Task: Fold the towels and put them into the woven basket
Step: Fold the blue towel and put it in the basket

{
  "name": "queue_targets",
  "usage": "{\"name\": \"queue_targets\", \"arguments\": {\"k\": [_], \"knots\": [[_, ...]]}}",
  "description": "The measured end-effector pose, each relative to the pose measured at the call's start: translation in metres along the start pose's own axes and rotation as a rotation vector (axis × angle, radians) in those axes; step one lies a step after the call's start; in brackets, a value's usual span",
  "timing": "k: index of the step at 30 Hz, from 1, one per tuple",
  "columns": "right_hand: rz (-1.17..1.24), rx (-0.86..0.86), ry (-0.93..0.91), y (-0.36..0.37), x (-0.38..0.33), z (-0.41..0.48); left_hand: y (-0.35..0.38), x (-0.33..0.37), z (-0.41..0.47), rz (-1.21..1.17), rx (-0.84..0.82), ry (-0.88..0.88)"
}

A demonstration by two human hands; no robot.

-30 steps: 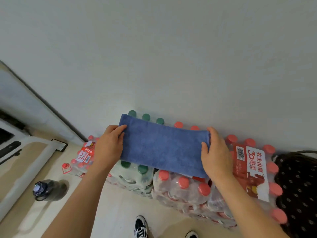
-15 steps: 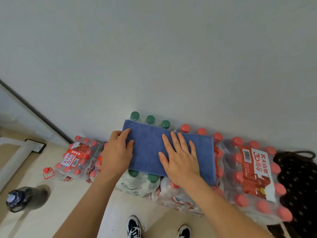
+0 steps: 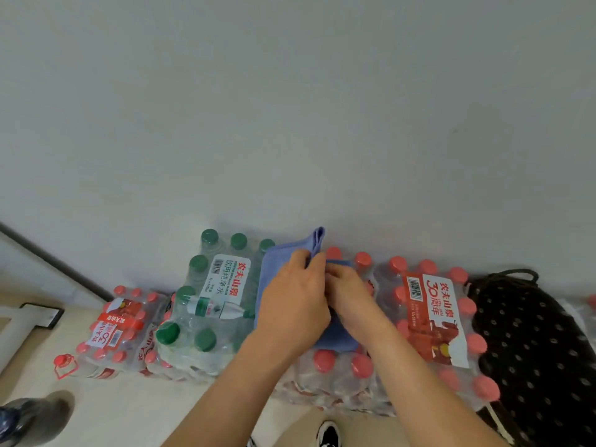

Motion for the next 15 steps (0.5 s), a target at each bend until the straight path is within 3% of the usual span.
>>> {"name": "queue_targets", "arguments": {"k": [2, 3, 6, 8, 10, 15], "knots": [[0.555, -0.102, 0.168, -0.029, 0.007, -0.008, 0.018, 0.011, -0.003, 0.043, -0.035, 0.016], [0.596, -0.146, 0.21, -0.036, 0.009, -0.009, 0.027, 0.016, -0.006, 0.065, -0.051, 0.021], [0.313, -0.207, 0.221, -0.043, 0.019, -0.004, 0.052, 0.033, -0.016, 0.089, -0.064, 0.086], [0.182, -0.092, 0.176, -0.048, 0.023, 0.004, 0.064, 0.039, -0.025, 0.074, -0.06, 0.147], [0.16, -0.008, 0.177, -0.049, 0.028, 0.006, 0.067, 0.035, -0.034, 0.05, -0.074, 0.162], [0.19, 0.002, 0.208, -0.048, 0.034, 0.005, 0.064, 0.001, -0.049, 0.135, -0.033, 0.063]]}}
Point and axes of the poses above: each hand's wrist, its own z-axis towards the middle knuckle, its own y-axis out of the palm, x = y × z, the point moved 6 cm from there along z, towards the middle knuckle, and after that the axes turned 5 degrees about -z, right-handed, at the moved point
